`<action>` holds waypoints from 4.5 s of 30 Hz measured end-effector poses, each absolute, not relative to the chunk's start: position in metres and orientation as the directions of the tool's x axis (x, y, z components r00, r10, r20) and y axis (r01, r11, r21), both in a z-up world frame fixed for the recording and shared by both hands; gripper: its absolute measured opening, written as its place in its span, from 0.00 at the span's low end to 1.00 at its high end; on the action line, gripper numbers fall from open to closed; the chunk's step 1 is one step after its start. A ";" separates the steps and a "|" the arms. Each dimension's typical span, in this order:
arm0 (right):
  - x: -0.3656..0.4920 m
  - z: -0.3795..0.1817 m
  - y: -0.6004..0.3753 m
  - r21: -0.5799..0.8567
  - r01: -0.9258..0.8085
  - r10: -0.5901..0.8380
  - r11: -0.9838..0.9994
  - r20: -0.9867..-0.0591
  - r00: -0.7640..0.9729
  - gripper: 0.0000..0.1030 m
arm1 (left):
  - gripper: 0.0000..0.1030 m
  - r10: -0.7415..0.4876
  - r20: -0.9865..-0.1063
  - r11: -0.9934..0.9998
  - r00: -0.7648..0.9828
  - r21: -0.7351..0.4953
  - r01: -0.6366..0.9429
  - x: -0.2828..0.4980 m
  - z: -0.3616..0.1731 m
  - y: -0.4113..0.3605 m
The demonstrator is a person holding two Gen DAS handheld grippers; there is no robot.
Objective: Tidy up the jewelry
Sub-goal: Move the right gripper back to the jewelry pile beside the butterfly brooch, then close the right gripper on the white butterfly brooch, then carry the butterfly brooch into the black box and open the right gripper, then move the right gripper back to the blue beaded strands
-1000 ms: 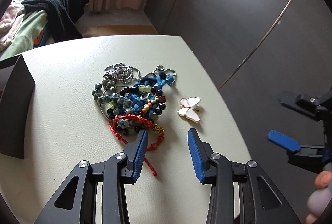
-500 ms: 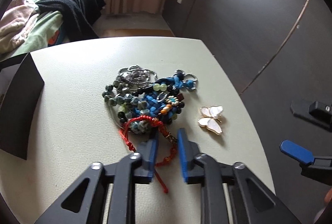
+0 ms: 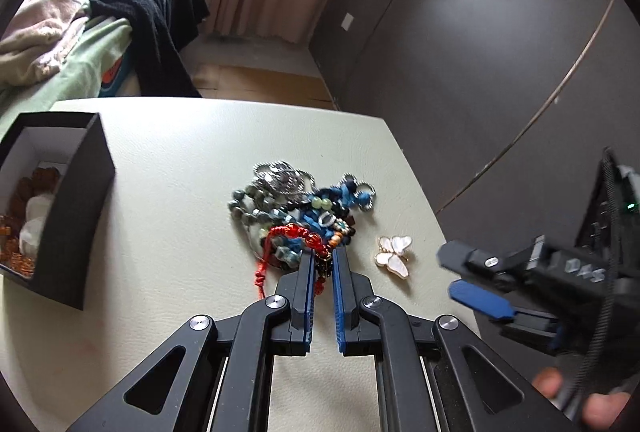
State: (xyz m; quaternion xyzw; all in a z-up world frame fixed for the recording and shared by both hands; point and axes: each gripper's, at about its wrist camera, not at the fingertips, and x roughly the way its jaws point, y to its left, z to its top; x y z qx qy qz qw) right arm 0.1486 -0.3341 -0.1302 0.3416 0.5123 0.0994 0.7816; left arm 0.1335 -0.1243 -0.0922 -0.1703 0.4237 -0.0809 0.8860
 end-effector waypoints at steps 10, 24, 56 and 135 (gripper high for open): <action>0.171 -0.139 -0.312 0.563 0.137 0.453 0.815 -0.767 0.455 0.32 | 0.08 -0.282 -0.684 0.915 0.672 -0.403 -0.027 0.131 -0.072 -0.092; 0.182 -0.133 -0.283 0.314 0.065 0.250 0.947 -0.850 0.464 0.19 | 0.08 -0.277 -0.662 0.911 0.697 -0.412 -0.029 0.128 -0.059 -0.068; 0.129 -0.078 -0.230 0.529 -0.144 0.517 0.837 -0.675 0.526 0.13 | 0.74 -0.157 -0.609 0.834 0.777 -0.503 -0.226 0.082 -0.032 0.068; 0.148 -0.078 -0.325 0.577 0.092 0.462 0.811 -0.729 0.505 0.69 | 0.49 -0.261 -0.801 0.931 0.539 -0.356 -0.077 0.163 -0.078 -0.108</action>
